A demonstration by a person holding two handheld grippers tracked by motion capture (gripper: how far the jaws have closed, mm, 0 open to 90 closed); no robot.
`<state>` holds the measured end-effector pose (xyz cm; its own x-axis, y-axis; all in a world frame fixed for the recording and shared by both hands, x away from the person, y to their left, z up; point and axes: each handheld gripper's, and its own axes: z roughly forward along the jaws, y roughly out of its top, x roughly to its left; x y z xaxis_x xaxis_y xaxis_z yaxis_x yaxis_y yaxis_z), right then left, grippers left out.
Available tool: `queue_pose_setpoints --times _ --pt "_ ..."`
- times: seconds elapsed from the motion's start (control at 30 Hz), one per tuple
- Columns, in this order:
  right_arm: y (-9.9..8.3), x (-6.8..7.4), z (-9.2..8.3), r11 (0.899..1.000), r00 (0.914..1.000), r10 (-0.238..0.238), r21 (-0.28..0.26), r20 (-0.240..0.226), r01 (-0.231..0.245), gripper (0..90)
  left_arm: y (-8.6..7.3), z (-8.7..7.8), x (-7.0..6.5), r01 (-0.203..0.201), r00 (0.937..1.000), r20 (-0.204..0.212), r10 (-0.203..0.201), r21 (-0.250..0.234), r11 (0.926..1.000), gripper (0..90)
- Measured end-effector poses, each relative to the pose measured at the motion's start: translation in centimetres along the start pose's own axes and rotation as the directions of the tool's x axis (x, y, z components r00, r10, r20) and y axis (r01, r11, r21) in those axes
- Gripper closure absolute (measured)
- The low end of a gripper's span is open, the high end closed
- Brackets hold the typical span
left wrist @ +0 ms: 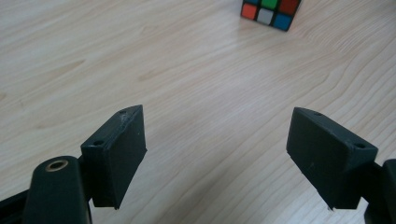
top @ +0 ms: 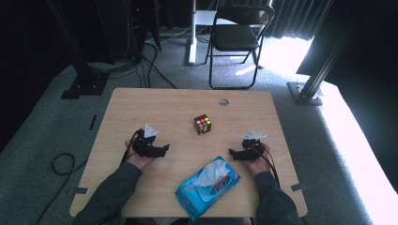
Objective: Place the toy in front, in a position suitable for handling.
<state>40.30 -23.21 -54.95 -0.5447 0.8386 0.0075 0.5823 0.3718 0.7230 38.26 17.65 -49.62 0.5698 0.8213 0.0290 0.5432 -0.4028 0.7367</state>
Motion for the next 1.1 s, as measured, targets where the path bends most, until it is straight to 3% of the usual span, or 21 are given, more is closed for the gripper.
queue_pose_setpoints --times 1.1 --pt "-0.1 0.1 -0.1 1.0 0.9999 -0.012 0.0 -0.009 0.012 12.8 3.9 2.4 -2.0 -0.068 0.9971 0.033 0.069 -0.022 0.9974 20.0"
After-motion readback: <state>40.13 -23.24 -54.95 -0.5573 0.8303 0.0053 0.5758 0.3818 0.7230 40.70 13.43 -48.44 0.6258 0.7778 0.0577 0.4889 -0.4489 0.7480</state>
